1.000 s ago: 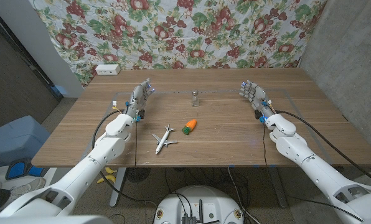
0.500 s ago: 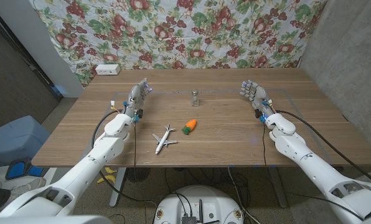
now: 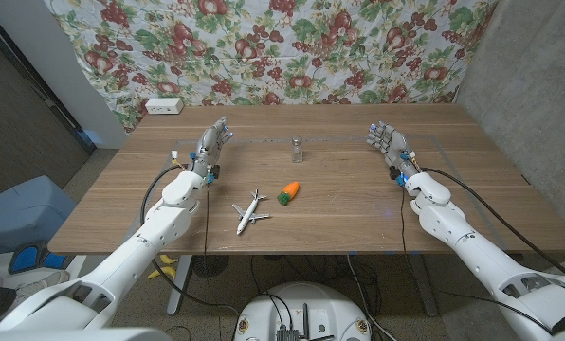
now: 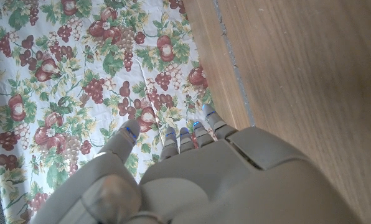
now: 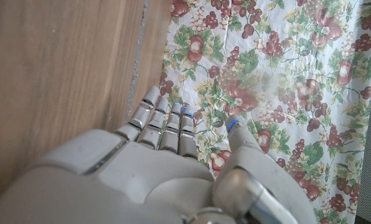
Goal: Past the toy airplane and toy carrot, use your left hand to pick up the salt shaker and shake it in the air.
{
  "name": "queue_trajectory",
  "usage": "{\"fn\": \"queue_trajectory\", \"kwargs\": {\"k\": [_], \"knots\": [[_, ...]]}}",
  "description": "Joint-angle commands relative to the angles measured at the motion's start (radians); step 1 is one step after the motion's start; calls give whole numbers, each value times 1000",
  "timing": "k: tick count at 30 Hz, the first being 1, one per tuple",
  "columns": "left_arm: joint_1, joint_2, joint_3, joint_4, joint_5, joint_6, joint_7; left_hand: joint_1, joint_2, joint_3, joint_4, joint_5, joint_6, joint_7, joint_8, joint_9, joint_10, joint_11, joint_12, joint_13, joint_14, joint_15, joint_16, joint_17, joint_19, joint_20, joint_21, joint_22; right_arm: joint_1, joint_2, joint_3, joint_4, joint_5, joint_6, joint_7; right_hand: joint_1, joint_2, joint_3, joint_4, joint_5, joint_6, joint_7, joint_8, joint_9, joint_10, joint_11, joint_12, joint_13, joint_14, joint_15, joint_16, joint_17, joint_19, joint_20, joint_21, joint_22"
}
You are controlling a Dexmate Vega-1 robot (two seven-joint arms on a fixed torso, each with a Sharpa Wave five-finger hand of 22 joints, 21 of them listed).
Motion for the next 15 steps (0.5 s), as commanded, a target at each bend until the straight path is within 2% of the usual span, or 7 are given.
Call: {"fn": "queue_trajectory", "kwargs": {"k": [1,11,13,15], "knots": [[-6,14,17,-15,63,-3,33,14,-4,-2,-17,1,17,-1,7,5,14,-1,8,2,14,-14,4,-1,13,6,-3,6,-11,-1,6,-11,0,10,-11,-2,6,-1,-2,4,10,3,4,3,9,2,9,-1,6,2,6,2,9,1,-11,1],[-14,29,35,-25,108,2,41,19,-6,-4,-32,0,21,-1,6,5,23,0,9,2,24,-14,3,-1,22,7,-6,6,-24,-6,8,-22,-2,21,-7,1,3,-3,-7,6,12,7,4,3,10,3,9,-3,5,3,5,-3,10,-3,-22,1],[-16,31,37,-26,113,2,41,20,-6,-4,-35,0,22,0,6,5,24,0,9,2,25,-13,2,-1,22,7,-7,6,-28,-8,7,-30,-9,23,-19,-5,-5,-12,-7,5,-9,0,-5,2,-23,3,-4,-8,-21,1,-8,-11,-2,-1,-42,2],[-17,34,41,-27,123,5,44,21,-5,-4,-36,0,23,-1,6,5,24,-1,9,2,26,-13,2,-1,23,7,-8,6,-29,-7,8,-28,-8,29,-15,-14,-22,-25,-10,3,-35,-4,-12,2,-49,2,-11,-14,-64,-10,-34,-28,-43,5,-79,2]]}}
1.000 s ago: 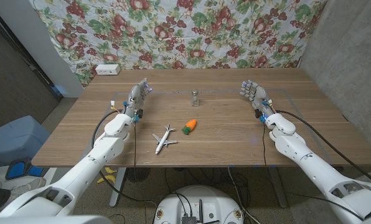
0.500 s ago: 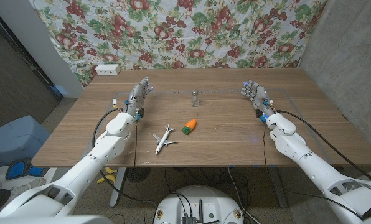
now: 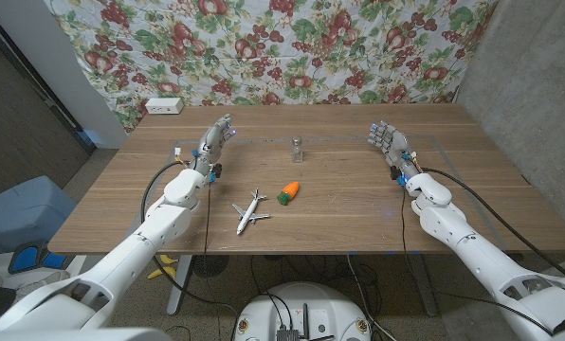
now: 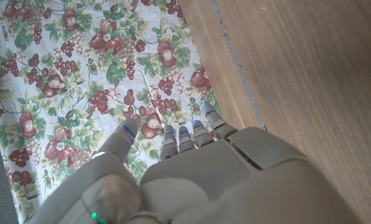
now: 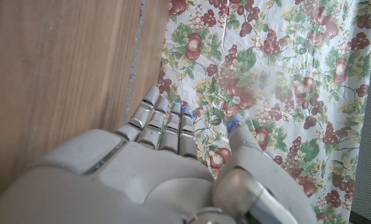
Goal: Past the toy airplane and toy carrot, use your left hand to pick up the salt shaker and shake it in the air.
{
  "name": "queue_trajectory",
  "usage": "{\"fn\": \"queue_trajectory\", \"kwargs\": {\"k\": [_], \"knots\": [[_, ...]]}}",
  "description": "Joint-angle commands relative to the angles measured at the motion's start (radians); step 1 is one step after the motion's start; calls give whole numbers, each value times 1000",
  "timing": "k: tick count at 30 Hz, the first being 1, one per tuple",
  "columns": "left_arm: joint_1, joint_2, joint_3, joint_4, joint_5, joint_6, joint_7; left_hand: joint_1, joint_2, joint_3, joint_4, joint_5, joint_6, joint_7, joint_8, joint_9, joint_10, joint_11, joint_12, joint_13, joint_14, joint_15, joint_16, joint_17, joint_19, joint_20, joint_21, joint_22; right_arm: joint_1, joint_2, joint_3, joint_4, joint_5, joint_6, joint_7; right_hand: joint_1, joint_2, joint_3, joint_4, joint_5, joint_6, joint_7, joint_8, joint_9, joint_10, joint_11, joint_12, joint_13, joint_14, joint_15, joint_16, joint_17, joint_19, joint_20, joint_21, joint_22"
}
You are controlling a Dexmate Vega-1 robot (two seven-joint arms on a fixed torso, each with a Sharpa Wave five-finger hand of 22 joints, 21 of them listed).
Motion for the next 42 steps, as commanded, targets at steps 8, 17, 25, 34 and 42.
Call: {"fn": "queue_trajectory", "kwargs": {"k": [8,17,25,34,42], "knots": [[-22,22,31,-9,75,20,7,15,6,0,-15,-1,11,-3,4,6,9,-3,7,3,8,-19,-1,4,10,5,-6,1,-18,0,3,-11,-13,34,-10,-45,-46,-52,3,-3,-130,-3,-23,-2,-137,2,-27,-22,-142,-18,-90,-67,-119,22,-127,2],[-49,28,56,-5,131,35,21,18,2,-3,-27,-2,12,-3,3,6,12,-6,6,3,8,-23,-3,4,10,1,-11,1,-9,13,5,14,-5,51,1,-48,-43,-58,2,-3,-133,0,-16,-4,-140,4,-21,-27,-141,-3,-98,-86,-108,15,-143,2],[-73,32,79,-2,175,46,25,20,-2,-6,-37,-3,13,-4,2,6,14,-6,5,3,12,-27,-3,4,11,2,-16,1,-10,15,6,16,-11,64,-2,-51,-39,-61,4,-3,-121,9,-9,-4,-130,3,-15,-29,-132,9,-99,-96,-94,18,-151,2],[-89,28,97,6,199,52,19,24,-2,-8,-47,-3,17,-4,3,6,18,-9,5,3,16,-29,-4,4,15,3,-20,1,-27,3,7,-11,-16,58,-16,-54,-35,-64,5,-2,-113,15,-5,-5,-117,5,-9,-31,-123,16,-98,-105,-76,17,-157,3],[-100,37,111,-1,230,66,21,20,-34,-26,-71,-6,20,-18,3,6,19,-20,1,3,20,-41,-5,5,22,-9,-29,0,-32,1,5,-19,-21,57,-23,-57,-31,-66,6,-2,-106,15,-3,-5,-110,1,-7,-32,-119,20,-98,-110,-68,13,-165,3]]}}
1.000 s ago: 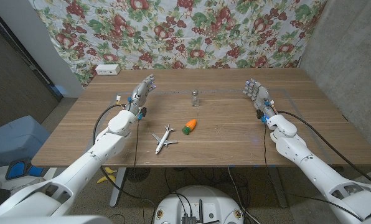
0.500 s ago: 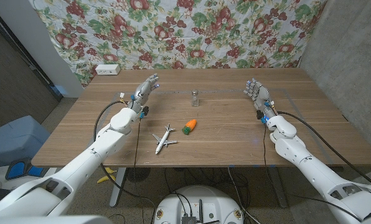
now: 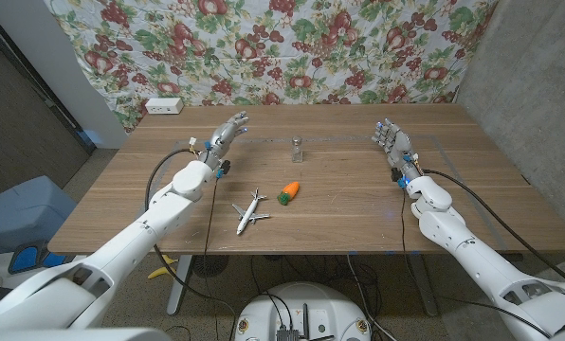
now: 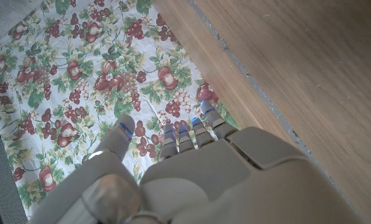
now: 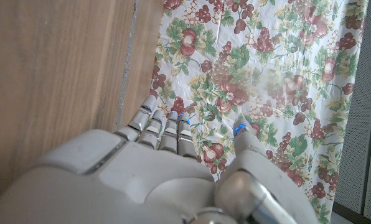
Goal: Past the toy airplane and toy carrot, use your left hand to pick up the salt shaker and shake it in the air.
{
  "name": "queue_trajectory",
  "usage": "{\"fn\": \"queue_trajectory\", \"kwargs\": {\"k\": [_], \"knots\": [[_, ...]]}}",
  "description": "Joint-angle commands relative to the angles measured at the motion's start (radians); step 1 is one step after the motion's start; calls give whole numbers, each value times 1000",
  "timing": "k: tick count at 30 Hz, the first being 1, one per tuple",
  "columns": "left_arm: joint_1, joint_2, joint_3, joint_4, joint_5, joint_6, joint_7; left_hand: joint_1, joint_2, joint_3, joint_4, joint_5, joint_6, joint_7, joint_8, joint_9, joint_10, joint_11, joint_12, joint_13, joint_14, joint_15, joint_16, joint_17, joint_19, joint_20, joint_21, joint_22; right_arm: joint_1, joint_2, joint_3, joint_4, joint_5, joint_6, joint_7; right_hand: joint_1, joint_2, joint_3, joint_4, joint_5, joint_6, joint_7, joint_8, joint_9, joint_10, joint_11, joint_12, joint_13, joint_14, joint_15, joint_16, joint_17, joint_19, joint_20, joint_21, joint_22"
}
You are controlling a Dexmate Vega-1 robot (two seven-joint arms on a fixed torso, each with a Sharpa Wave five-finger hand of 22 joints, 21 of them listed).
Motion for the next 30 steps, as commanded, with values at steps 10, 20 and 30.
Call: {"fn": "queue_trajectory", "kwargs": {"k": [10,20,30], "knots": [[-34,16,42,-11,71,42,-12,-4,-87,-35,-50,-4,-18,-22,-2,3,-12,-15,-7,4,0,-39,-9,4,12,-12,-27,0,-17,-9,-1,-26,-11,0,-22,-5,8,-5,0,-1,18,6,7,2,23,-1,8,1,16,5,-1,-8,20,0,-14,4],[-56,25,66,-27,109,87,-17,10,-122,-46,-68,-1,-29,-24,3,4,-23,-21,-11,5,4,-40,-7,5,44,-6,-29,1,-25,-14,1,-35,-15,2,-31,-5,12,-7,-1,-1,27,7,9,2,30,1,9,0,19,6,-1,-16,29,2,-25,4],[-72,25,88,-36,148,113,-12,26,-131,-46,-73,1,-36,-23,6,4,-23,-19,-10,6,7,-41,-6,5,51,-4,-33,2,-34,-20,3,-47,-17,1,-39,-7,14,-9,-1,0,32,8,10,2,37,2,10,0,24,7,0,-21,35,2,-33,4]]}}
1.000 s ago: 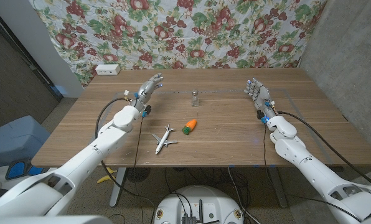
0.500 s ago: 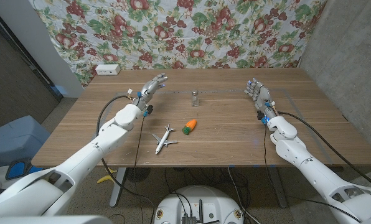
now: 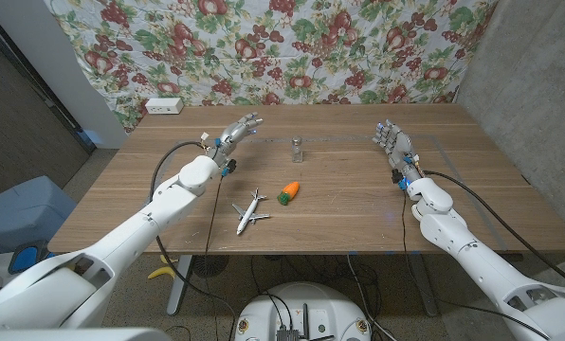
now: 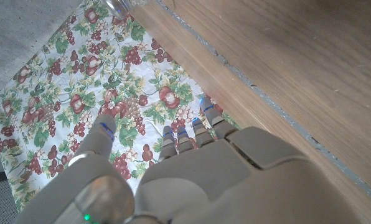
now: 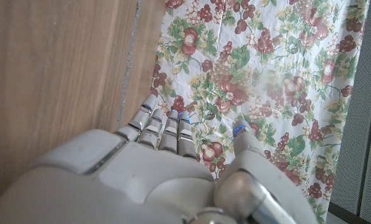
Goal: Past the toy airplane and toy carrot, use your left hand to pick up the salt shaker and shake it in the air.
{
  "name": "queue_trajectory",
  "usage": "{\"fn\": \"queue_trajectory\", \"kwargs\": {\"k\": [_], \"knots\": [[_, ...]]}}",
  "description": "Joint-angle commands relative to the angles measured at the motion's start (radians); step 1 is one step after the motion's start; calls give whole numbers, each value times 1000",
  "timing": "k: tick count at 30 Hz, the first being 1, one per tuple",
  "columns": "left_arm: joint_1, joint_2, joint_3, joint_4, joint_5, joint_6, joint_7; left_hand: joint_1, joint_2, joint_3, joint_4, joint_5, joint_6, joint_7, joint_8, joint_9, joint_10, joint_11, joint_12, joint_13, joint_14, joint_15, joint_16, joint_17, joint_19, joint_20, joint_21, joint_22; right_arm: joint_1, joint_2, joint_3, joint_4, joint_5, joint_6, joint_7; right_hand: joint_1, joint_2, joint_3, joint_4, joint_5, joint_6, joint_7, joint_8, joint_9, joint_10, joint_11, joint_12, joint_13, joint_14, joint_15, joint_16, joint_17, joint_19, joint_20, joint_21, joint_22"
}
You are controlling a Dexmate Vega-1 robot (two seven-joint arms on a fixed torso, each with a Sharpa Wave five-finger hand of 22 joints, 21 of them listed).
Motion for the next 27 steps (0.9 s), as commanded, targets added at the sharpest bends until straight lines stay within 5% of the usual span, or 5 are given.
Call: {"fn": "queue_trajectory", "kwargs": {"k": [1,6,27], "knots": [[-22,4,29,-15,50,40,4,11,-6,3,-8,5,-9,-1,6,5,-2,-2,-2,6,10,-39,3,5,9,2,-3,2,-11,-6,4,-13,-3,2,-9,2,5,-4,2,0,9,-4,9,2,15,-1,11,-1,8,2,0,1,11,-1,-6,4],[-29,7,41,-23,70,57,4,58,-28,2,-10,6,-7,0,18,6,10,-4,3,7,51,-21,13,7,77,21,6,5,-13,-7,5,-17,-3,2,-13,1,6,-5,3,0,13,-3,10,2,17,0,10,-1,8,1,-1,-2,13,-2,-12,4],[-75,5,82,-11,137,92,-11,145,-53,-7,-4,6,74,1,51,7,105,-10,23,8,150,-40,25,8,145,37,-2,8,-20,-8,3,-31,-14,2,-33,0,10,-8,1,1,17,-2,8,2,25,1,10,-1,10,2,-2,-14,22,-1,-34,5]]}}
